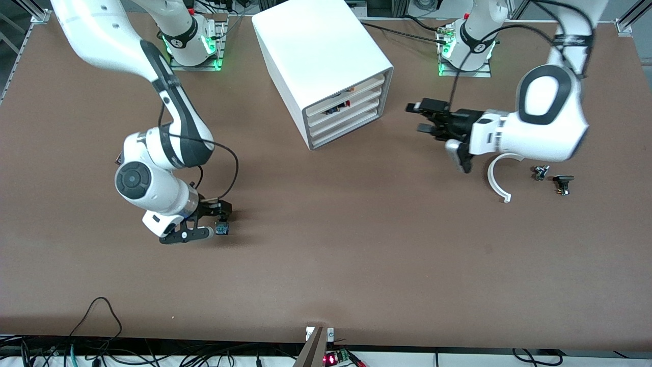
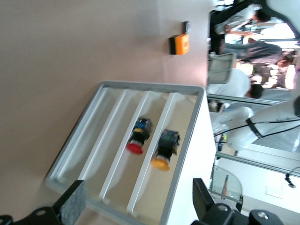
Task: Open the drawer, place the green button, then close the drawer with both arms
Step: 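Grasp the button with the right gripper while the left gripper grips the handle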
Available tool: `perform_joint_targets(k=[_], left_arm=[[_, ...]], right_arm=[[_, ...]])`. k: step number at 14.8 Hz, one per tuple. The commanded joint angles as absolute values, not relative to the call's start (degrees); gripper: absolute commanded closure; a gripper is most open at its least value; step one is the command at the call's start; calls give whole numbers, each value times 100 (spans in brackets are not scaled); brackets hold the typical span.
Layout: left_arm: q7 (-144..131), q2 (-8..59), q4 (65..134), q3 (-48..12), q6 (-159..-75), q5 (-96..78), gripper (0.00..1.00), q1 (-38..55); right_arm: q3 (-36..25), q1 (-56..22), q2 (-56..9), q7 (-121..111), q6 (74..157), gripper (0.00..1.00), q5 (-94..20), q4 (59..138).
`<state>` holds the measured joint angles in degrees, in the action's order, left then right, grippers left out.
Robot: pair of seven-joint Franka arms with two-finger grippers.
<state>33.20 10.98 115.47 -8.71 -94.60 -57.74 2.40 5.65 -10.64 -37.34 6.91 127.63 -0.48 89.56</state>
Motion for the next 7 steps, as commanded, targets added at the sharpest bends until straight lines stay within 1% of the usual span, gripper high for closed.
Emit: perform_joint_targets(k=[1, 4, 5, 6, 7], left_arm=[[4111, 1580, 11689, -1107, -9799, -6336, 0, 229], [5093, 2335, 11847, -1186, -9853, -6967, 0, 237], [5437, 2547, 11891, -1195, -9853, -7144, 2, 263], [5606, 2662, 11996, -1195, -9853, -7267, 5, 325], [5738, 2698, 12119, -1195, -9853, -7434, 8, 334]], right_arm=[[571, -1055, -4077, 756, 13191, 0, -35, 8929], [571, -1081, -4306, 756, 13815, 0, -35, 9105], [571, -1090, -4368, 756, 13869, 0, -35, 9097], [571, -1090, -4394, 756, 13887, 2, -44, 9097], [571, -1072, -4412, 756, 13895, 6, -44, 9097]])
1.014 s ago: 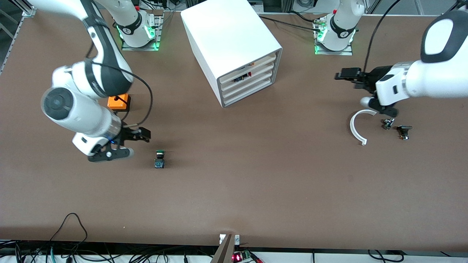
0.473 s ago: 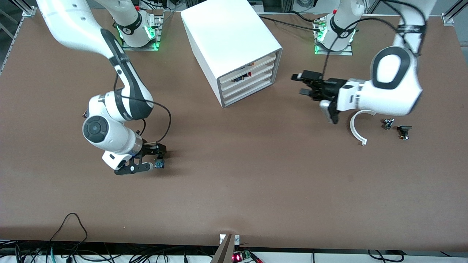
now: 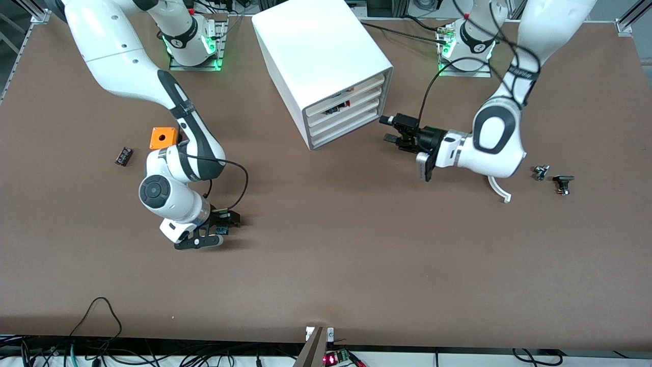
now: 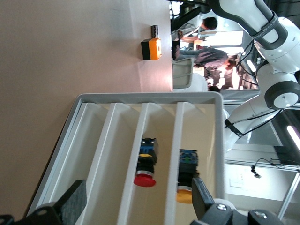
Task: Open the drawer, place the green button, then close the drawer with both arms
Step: 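Grasp the button with the right gripper while the left gripper grips the handle, then pull the drawer open with the left gripper while the right gripper lifts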
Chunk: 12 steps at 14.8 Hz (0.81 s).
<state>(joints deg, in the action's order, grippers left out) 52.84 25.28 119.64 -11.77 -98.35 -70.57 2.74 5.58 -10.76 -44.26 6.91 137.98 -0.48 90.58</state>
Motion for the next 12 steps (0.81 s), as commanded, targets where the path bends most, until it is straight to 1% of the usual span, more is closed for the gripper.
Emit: perform_joint_targets(k=[1, 2, 3, 4, 6, 7, 8, 12], left_arm=[[5818, 2707, 12233, -1248, -9861, -7514, 8, 360], [5879, 2724, 12287, -1265, -9870, -7558, 10, 378], [5906, 2742, 12365, -1274, -9966, -7585, 11, 448], [6054, 2768, 12445, -1274, -10106, -7602, 12, 509], [6475, 2978, 12524, -1301, -10169, -7795, 14, 623], [6712, 3058, 12577, -1344, -10169, -7953, 16, 668], [6941, 3137, 12647, -1388, -10178, -8111, 19, 720], [7356, 3419, 12674, -1389, -10187, -8262, 23, 791]], right_arm=[[571, -1072, -4421, 756, 13896, 13, -35, 9088], [571, -1081, -4430, 756, 13922, 19, -35, 9088], [571, -1072, -4438, 747, 13974, 30, -18, 9088], [563, -1081, -4438, 738, 13983, 44, -9, 9088], [554, -1081, -4438, 747, 13983, 79, -9, 9088], [554, -1081, -4438, 747, 13975, 93, -9, 9088], [554, -1081, -4438, 747, 13983, 100, -9, 9088], [554, -1116, -4412, 721, 13975, 100, 62, 9044]])
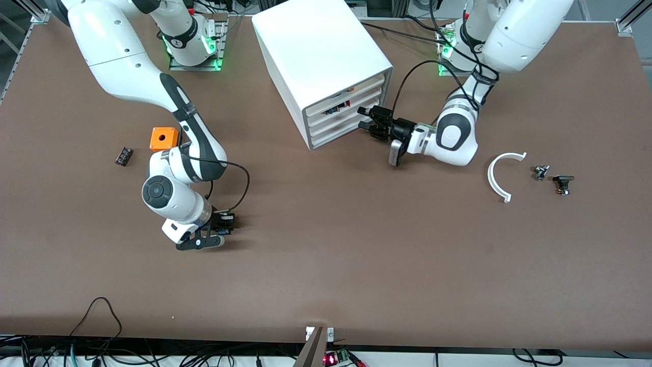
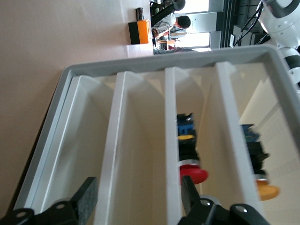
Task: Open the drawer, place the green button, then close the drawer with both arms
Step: 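Pull the drawer open with the left gripper while the right gripper lifts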
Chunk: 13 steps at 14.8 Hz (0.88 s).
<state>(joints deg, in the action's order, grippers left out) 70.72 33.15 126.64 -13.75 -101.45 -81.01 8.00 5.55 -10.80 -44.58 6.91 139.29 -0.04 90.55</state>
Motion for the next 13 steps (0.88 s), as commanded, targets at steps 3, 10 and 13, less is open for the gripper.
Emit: perform_joint_targets(k=[3, 10, 13], left_arm=[[7357, 3463, 12665, -1389, -10187, -8262, 25, 782], [7462, 3718, 12665, -1397, -10187, -8262, 34, 826], [7558, 3735, 12674, -1424, -10187, -8297, 52, 905]], right_arm=[[492, -1125, -4377, 703, 13852, 100, 227, 8808], [518, -1160, -4157, 1114, 12605, 100, 255, 8122], [536, -1344, -4105, 1589, 11684, 100, 229, 7561]])
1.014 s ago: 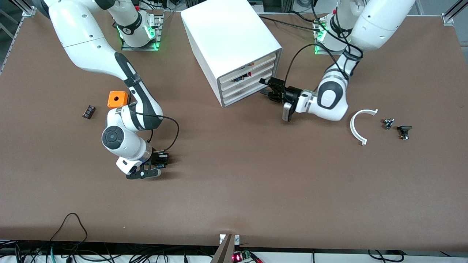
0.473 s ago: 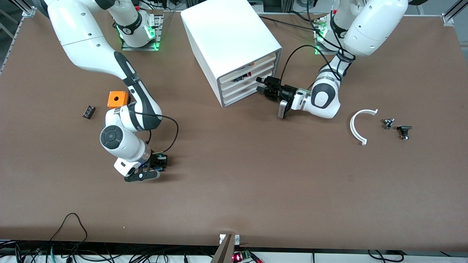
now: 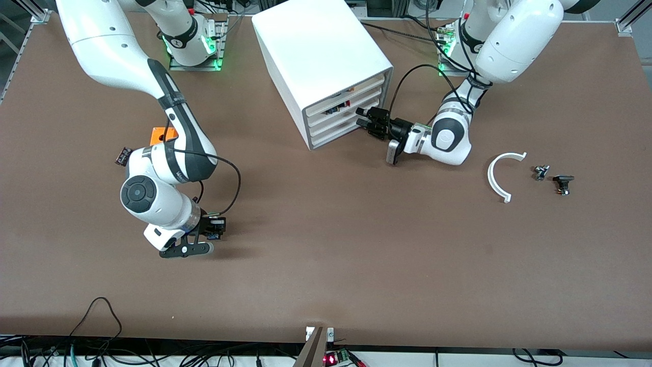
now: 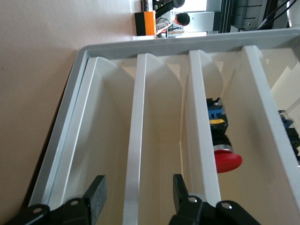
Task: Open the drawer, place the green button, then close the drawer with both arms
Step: 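Carry the green button over the open drawer with the right gripper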
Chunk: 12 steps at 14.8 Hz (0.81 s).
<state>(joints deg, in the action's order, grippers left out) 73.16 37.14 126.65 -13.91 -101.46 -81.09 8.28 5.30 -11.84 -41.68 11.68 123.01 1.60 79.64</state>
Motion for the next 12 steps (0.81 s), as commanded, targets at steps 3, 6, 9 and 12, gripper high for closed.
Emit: perform_joint_targets(k=[3, 6, 9, 12], left_arm=[[7742, 3814, 12674, -1468, -10187, -8428, 100, 993], [7796, 3814, 12674, -1468, -10187, -8429, 100, 967], [7770, 3797, 12648, -1459, -10169, -8429, 100, 906], [7691, 3806, 12586, -1441, -10160, -8420, 100, 739]], right_arm=[[536, -1564, -3824, 2275, 11058, 100, 237, 7365], [545, -1766, -3560, 2854, 10689, 100, 237, 7304], [545, -2038, -3533, 3548, 10276, 100, 228, 6928], [536, -2328, -3533, 4322, 9967, 100, 220, 6531]])
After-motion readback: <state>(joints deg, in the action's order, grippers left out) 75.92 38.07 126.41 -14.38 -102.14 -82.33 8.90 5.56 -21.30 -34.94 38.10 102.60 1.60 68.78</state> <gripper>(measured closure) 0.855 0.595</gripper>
